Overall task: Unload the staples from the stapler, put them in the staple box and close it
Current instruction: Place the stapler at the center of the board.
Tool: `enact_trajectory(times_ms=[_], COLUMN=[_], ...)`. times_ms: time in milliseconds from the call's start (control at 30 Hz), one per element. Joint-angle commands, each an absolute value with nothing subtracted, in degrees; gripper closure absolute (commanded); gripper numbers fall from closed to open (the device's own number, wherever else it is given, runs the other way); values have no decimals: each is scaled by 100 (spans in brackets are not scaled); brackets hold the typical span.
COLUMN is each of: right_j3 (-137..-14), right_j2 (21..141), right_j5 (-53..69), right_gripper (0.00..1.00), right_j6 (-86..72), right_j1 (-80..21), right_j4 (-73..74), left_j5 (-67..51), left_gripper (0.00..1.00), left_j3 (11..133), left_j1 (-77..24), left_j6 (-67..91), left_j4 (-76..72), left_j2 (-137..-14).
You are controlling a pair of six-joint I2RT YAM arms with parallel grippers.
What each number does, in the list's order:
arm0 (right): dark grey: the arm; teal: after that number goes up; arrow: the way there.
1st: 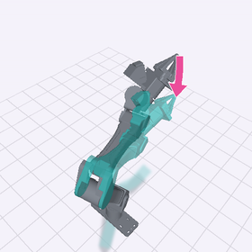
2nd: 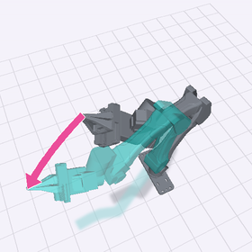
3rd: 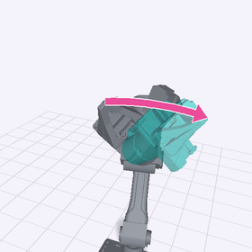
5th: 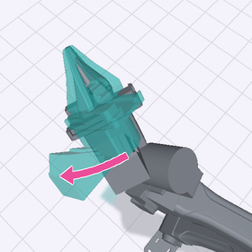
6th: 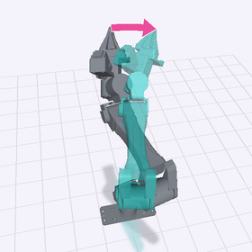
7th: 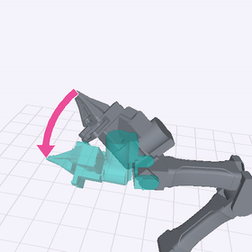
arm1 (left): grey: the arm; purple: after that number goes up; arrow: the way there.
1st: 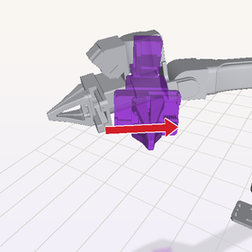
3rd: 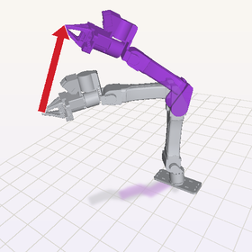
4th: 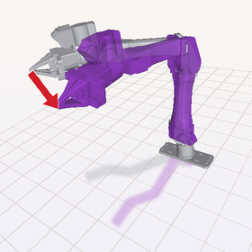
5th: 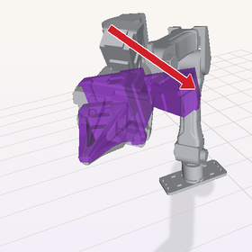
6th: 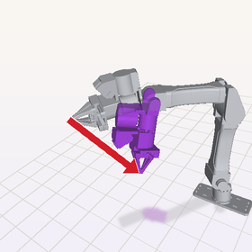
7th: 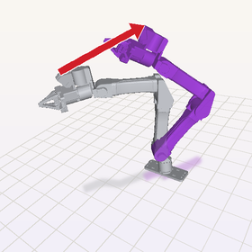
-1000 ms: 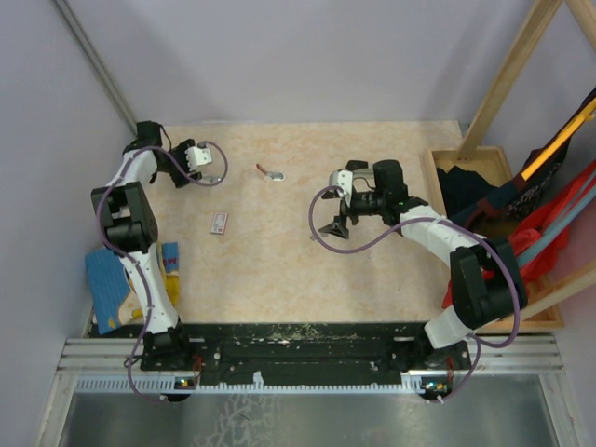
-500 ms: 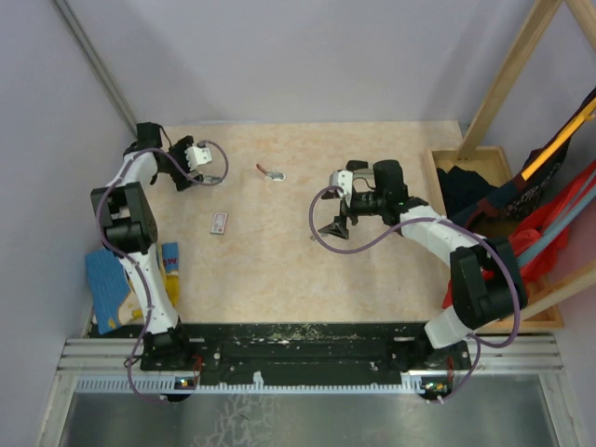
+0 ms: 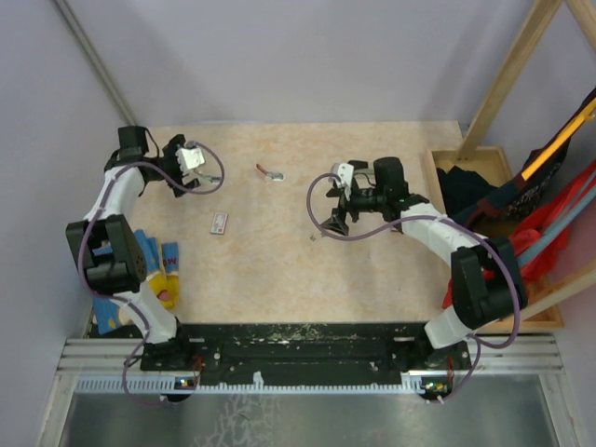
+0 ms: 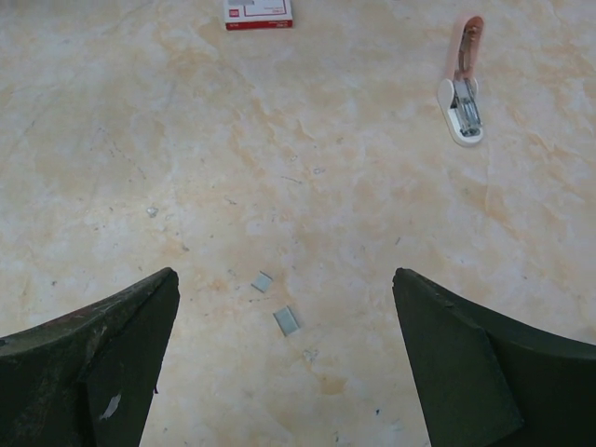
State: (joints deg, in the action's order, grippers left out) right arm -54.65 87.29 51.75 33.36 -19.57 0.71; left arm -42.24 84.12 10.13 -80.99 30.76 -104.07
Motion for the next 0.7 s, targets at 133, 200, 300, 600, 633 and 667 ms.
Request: enact_trajectory(times_ms=[133,200,300,600,633,667], right_j3=[-6494,-6696,-6964,-8458,-8641,-8852], right_j2=[8777,8866,9002,10051,10197,10344], right_j5=[4355,4206,3962,3379,3306,3238], right_gripper=[3,3,3,3,3,3], right_j6=[3436,3407,3336,4283,4407,4530], right_j1=[-1685,-1593,-1407,-1052,-1039,-1030], right_j4=[1064,1276,1439,2640,2824,2988], left_j5=[-4989,-4994,-4792,-3233,-3231,-3119], left_gripper=[0,0,0,0,0,0], left_j3=[7629,7414,7074,7197,7184,7178], left_j1=[996,942,804,-297,-292,-298], left_j6=[-6813,-6495,-5598,-4069,-3703,-3335], left_j4=[2737,2501,1960,1894,1714,1515], left_j2=[-9384,-9162,-8802,-8521,-8498,-8491])
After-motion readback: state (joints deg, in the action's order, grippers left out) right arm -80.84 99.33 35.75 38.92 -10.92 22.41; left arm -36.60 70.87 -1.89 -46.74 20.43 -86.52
